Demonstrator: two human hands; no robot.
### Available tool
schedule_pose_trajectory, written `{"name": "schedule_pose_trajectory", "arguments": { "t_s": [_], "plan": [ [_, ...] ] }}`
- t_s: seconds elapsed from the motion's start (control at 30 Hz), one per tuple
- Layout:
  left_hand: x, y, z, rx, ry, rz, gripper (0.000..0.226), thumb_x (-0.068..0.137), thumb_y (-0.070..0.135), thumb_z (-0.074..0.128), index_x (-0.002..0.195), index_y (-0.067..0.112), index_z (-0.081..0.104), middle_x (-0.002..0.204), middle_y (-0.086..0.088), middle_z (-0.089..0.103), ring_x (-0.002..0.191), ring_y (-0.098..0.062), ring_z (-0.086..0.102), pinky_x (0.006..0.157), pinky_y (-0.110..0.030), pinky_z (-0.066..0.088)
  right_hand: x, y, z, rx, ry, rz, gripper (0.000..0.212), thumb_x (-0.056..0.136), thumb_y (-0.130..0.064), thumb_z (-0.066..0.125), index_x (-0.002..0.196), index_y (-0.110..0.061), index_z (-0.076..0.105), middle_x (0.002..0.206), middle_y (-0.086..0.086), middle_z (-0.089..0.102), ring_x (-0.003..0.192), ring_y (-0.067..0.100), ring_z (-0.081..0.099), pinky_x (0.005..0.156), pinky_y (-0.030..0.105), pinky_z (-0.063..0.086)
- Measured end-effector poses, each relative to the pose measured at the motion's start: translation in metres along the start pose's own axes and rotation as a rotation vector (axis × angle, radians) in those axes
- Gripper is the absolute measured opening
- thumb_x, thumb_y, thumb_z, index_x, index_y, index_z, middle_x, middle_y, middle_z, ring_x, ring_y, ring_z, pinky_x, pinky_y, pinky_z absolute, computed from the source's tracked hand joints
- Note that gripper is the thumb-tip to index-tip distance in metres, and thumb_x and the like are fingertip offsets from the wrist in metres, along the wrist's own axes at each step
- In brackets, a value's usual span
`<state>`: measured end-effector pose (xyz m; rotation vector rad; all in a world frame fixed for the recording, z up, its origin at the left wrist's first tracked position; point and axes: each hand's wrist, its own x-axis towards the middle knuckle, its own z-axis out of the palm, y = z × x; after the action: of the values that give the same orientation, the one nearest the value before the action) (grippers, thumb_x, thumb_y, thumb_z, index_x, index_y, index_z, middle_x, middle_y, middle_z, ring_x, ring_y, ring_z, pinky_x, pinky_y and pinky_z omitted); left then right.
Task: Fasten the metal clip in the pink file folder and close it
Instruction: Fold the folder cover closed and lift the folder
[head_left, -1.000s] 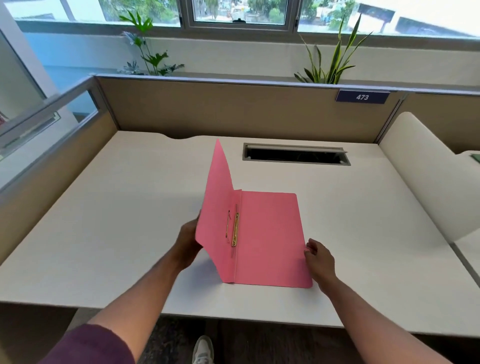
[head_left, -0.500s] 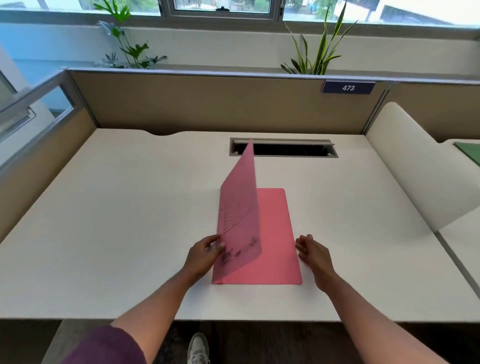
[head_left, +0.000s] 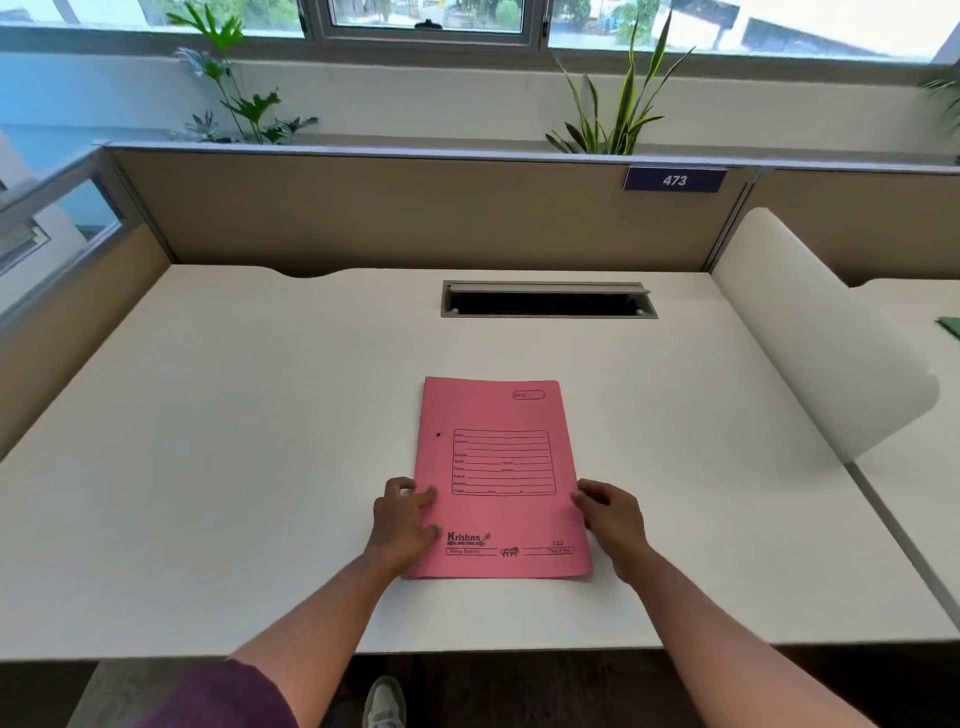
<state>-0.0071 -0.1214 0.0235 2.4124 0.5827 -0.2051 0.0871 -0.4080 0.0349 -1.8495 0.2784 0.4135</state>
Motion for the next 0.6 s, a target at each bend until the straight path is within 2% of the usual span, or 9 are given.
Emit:
{"name": "schedule_pose_trajectory", "arguments": {
  "t_s": [0.1,0.2,0.27,0.33,0.4,0.5,0.6],
  "plan": [
    [-0.001,0.0,0.007,0.045,0.025,-0.003,0.064,0.083,0.02,0.076,0.141,0.023,0.051,0.143,-0.006,0.034,0.129,-0.028,0.039,0.114,-0.035,0.035,-0.006,-0.002,0.007,-0.127,0.052,-0.051,0.026,0.086,-0.009,0.075,0.091,-0.034,0.072,0.091,-0.016,0.074,0.092,0.008,0.071,0.093,0.035,0.058],
    [-0.004,0.004,0.009,-0.011,0.063,-0.051,0.067,0.081,0.017,0.079,0.141,0.025,0.051,0.129,-0.008,0.04,0.122,-0.027,0.045,0.109,-0.034,0.04,-0.008,0.0,0.01,-0.198,0.063,-0.055,0.037,0.081,-0.005,0.077,0.115,-0.019,0.075,0.094,-0.014,0.072,0.096,0.015,0.072,0.099,0.039,0.057],
    [-0.005,0.007,0.007,-0.038,0.071,-0.073,0.07,0.079,0.017,0.08,0.141,0.027,0.049,0.119,-0.009,0.044,0.112,-0.027,0.052,0.103,-0.034,0.046,-0.008,0.0,0.01,-0.218,0.074,-0.046,0.043,0.078,-0.004,0.077,0.118,-0.018,0.074,0.096,-0.011,0.073,0.1,0.018,0.072,0.098,0.04,0.057],
    [-0.003,0.008,0.003,-0.108,0.081,-0.123,0.077,0.077,0.015,0.081,0.143,0.023,0.043,0.119,-0.014,0.054,0.107,-0.029,0.06,0.097,-0.038,0.051,-0.007,-0.001,0.009,-0.202,0.082,-0.019,0.044,0.076,-0.003,0.077,0.117,-0.02,0.073,0.093,-0.015,0.071,0.1,0.019,0.072,0.094,0.036,0.056],
    [-0.001,0.009,-0.001,-0.243,0.091,-0.21,0.078,0.078,0.012,0.08,0.143,0.015,0.037,0.121,-0.016,0.063,0.107,-0.032,0.064,0.094,-0.04,0.052,-0.005,-0.002,0.008,-0.155,0.085,0.026,0.047,0.076,-0.002,0.078,0.12,-0.019,0.069,0.098,-0.009,0.073,0.102,0.022,0.071,0.094,0.037,0.056],
    [0.001,0.013,-0.004,-0.336,0.068,-0.279,0.053,0.084,0.017,0.075,0.129,0.008,0.05,0.122,-0.013,0.065,0.107,-0.031,0.064,0.094,-0.039,0.053,-0.001,-0.004,0.008,-0.097,0.091,0.079,0.051,0.076,-0.002,0.082,0.124,-0.014,0.067,0.112,0.007,0.075,0.107,0.028,0.07,0.102,0.046,0.055],
    [0.001,0.017,-0.005,-0.38,0.031,-0.321,0.034,0.09,0.02,0.068,0.12,0.005,0.059,0.118,-0.014,0.068,0.104,-0.032,0.065,0.093,-0.041,0.054,0.001,-0.005,0.009,-0.036,0.076,0.103,0.032,0.077,-0.001,0.081,0.106,-0.013,0.076,0.107,0.008,0.078,0.104,0.03,0.073,0.1,0.047,0.058]
  ]
}}
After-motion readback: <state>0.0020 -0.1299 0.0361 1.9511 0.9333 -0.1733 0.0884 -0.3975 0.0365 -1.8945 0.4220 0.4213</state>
